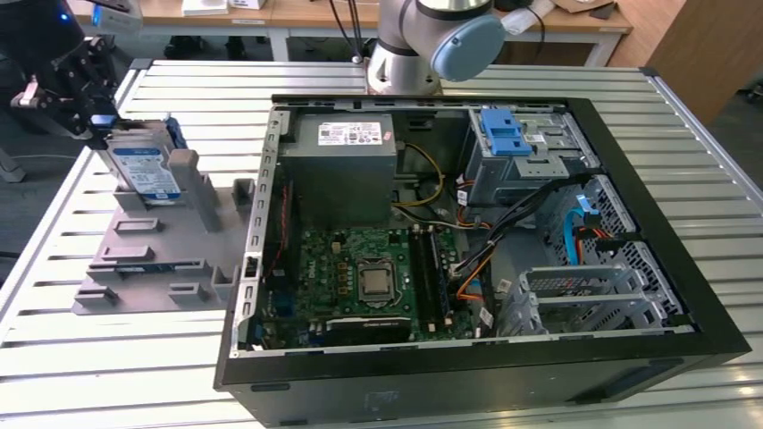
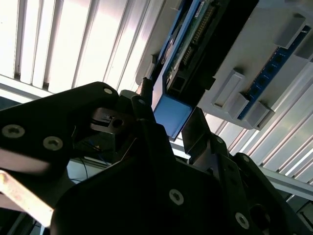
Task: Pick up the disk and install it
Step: 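Pick up the disk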
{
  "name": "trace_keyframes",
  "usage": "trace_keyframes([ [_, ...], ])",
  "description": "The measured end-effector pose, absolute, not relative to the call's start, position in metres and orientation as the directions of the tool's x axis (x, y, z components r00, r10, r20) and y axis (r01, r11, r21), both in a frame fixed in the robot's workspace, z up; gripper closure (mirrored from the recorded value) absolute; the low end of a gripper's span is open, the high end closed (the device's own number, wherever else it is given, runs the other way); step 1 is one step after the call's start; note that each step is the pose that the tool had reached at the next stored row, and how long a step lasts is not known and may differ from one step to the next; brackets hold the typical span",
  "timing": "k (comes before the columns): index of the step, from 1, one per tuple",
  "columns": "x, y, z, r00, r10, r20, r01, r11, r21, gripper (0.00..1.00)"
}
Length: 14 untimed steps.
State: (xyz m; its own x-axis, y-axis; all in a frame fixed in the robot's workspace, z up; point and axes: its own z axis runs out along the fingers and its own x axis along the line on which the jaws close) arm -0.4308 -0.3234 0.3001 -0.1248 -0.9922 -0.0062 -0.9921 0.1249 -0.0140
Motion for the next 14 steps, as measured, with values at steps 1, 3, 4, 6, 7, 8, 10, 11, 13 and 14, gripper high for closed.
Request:
trace_keyframes([
  [1,-0.4307,-0.3234,0.2993,-0.125,-0.992,-0.006,-0.992,0.125,-0.014,0.49],
  [3,-0.4307,-0.3234,0.2974,-0.125,-0.992,-0.006,-0.992,0.125,-0.014,0.49],
  [4,-0.4307,-0.3234,0.2966,-0.125,-0.992,-0.006,-0.992,0.125,-0.014,0.49],
  [6,-0.4308,-0.3232,0.2953,-0.125,-0.992,-0.006,-0.992,0.125,-0.014,0.49],
  [7,-0.4308,-0.3228,0.2948,-0.125,-0.992,-0.005,-0.992,0.125,-0.014,0.49],
  [8,-0.4308,-0.3226,0.2943,-0.125,-0.992,-0.003,-0.992,0.125,-0.014,0.49],
  [10,-0.4307,-0.3223,0.2931,-0.125,-0.992,0.0,-0.992,0.125,-0.015,0.49],
  [11,-0.4307,-0.3222,0.2926,-0.125,-0.992,0.001,-0.992,0.125,-0.015,0.49],
  [13,-0.4307,-0.3218,0.2915,-0.125,-0.992,0.003,-0.992,0.125,-0.015,0.49],
  [14,-0.4307,-0.3217,0.2911,-0.125,-0.992,0.003,-0.992,0.125,-0.015,0.49],
])
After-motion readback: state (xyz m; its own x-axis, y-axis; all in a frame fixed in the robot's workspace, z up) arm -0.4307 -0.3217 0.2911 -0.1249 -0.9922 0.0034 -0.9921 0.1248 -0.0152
